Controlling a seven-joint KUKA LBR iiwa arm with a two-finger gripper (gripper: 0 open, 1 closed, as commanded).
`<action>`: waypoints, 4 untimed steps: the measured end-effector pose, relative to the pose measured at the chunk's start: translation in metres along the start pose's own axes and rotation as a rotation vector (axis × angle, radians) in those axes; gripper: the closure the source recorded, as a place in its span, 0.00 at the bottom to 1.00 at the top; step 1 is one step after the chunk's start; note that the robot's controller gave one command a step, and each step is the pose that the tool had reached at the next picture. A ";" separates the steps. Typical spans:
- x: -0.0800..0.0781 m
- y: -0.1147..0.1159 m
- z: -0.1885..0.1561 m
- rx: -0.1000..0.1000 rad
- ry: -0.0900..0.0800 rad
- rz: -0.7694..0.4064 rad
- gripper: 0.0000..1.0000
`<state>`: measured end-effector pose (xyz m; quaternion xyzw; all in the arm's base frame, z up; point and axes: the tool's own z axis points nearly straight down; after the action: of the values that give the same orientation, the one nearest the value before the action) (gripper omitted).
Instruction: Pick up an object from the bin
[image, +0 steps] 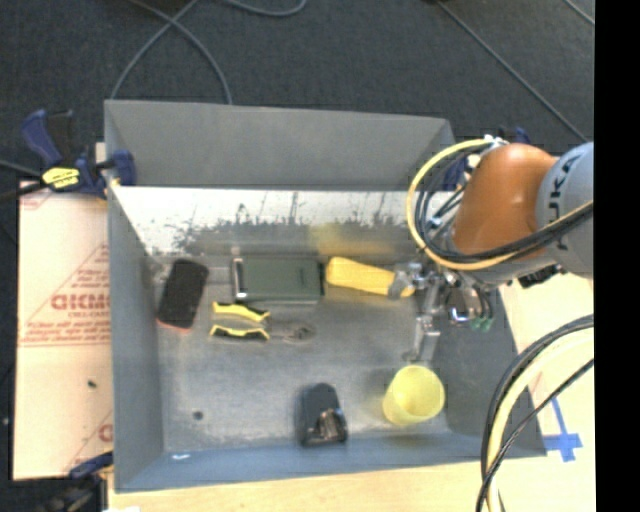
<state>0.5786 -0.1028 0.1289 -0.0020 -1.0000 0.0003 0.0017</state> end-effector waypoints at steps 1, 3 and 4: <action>-0.002 0.000 -0.005 0.001 -0.007 -0.005 0.00; -0.060 0.017 0.024 0.001 -0.011 0.339 0.00; -0.074 0.026 0.027 0.004 -0.023 0.046 0.00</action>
Offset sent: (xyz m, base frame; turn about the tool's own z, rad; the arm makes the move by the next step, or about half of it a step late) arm 0.0721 0.0212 -0.0589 -0.1391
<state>0.6522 -0.0771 0.1014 -0.0248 -0.9996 0.0023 -0.0098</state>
